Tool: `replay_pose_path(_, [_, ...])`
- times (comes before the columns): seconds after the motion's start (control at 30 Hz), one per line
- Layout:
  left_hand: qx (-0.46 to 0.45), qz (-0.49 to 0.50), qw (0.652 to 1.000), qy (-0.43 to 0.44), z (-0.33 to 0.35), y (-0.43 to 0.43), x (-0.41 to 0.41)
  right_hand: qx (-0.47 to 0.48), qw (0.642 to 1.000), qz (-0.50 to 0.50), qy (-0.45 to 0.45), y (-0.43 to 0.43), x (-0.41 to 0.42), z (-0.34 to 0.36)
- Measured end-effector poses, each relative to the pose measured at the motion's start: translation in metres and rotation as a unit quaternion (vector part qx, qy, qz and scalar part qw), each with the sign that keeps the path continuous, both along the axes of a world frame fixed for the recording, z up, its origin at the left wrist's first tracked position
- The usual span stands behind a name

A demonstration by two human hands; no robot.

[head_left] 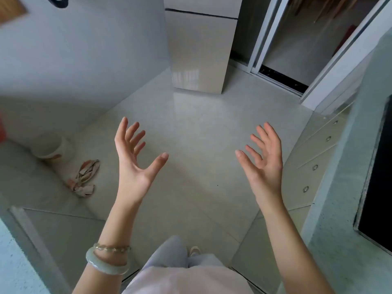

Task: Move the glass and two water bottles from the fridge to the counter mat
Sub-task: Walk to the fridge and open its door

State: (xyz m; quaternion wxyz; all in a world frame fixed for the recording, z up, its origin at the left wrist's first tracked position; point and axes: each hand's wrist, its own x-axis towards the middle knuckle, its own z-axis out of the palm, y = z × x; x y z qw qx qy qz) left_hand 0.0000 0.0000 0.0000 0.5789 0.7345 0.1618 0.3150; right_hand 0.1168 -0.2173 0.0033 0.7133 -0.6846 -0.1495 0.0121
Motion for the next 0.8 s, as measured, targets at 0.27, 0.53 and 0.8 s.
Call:
replay_pose_path(0.27, [0.002, 0.019, 1.0, -0.005, -0.005, 0.053, 0.049, -0.009, 1.0, 0.012, 0.007, 0.047, 0.051, -0.003])
replay_pose_path(0.53, [-0.004, 0.007, 1.0, -0.015, -0.009, 0.141, 0.117, -0.005, 1.0, 0.004, -0.009, 0.137, 0.118, -0.003])
replay_pose_path(0.8, [0.011, -0.014, 0.999, -0.032, 0.005, 0.236, 0.193, 0.009, 0.999, -0.012, -0.03, 0.232, 0.185, 0.009])
